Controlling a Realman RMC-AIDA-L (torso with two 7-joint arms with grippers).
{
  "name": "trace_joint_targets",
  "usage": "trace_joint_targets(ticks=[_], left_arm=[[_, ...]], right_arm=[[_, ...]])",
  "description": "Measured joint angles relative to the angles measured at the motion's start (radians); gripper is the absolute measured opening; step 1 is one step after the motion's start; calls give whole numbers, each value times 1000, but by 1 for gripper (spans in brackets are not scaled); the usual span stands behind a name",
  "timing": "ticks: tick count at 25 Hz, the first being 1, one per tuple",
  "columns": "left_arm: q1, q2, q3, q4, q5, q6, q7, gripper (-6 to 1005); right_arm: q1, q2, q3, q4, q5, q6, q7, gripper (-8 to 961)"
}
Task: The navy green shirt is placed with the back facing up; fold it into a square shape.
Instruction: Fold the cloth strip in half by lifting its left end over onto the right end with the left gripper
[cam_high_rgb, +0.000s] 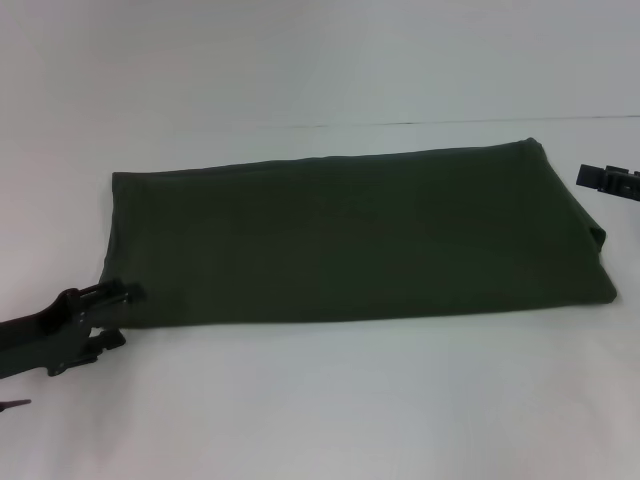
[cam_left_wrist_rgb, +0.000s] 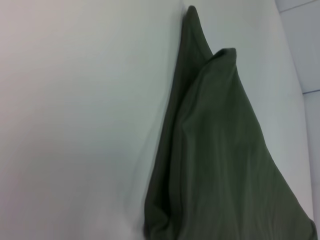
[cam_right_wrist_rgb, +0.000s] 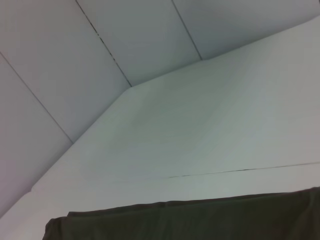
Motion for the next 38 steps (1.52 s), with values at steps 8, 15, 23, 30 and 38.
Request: trace_joint_targets(ticks=[8,15,23,30,38], left_arm=[[0,3,-8,1,2,-13,-36,828],[-8,5,-8,-3,25,-34,-48,828],[-15,6,-4,-3,26,-40,-52,828],[-24,11,-1,-5,26,-57,-53,828],[-41,18,1,-6,42,-67,-54,828]], right_arm=[[-3,-1,3,0,6,-1,7,689],[-3,-2,3,-1,16,-1,7,690],[-3,-3,3,-2,16,-1,8,689],[-3,-2,3,-2,17,-4,8,689],[-4,-2,14,-2,17,-8,9,688]])
